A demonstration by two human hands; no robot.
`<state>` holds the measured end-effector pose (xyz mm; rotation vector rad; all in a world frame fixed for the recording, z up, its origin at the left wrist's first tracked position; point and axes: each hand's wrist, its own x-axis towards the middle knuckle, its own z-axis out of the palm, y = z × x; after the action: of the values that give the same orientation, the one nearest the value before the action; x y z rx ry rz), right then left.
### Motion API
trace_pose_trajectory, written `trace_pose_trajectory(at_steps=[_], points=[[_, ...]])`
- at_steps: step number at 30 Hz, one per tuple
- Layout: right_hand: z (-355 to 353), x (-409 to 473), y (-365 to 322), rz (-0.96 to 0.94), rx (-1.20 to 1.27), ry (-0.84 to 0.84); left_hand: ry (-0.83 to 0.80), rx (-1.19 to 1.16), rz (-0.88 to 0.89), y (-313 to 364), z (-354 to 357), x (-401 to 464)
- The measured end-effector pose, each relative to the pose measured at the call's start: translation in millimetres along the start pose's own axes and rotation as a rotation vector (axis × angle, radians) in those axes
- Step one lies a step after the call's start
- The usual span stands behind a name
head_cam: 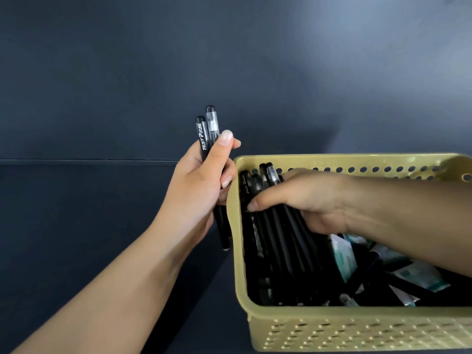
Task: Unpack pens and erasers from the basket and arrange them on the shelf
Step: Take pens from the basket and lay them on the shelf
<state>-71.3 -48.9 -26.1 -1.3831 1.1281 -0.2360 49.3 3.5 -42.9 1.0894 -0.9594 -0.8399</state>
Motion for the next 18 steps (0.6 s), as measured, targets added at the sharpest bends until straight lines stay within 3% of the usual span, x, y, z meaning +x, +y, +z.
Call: trace_pose_trajectory(at_steps=[13, 18], points=[[-22, -11, -23, -0.291, 0.192, 0.023, -0.021, -0.025, -0.028, -2, -3, 4], [-26, -18, -33, -0.447, 0.259, -0.028, 0.020, -0.052, 0.086, 9, -7, 5]])
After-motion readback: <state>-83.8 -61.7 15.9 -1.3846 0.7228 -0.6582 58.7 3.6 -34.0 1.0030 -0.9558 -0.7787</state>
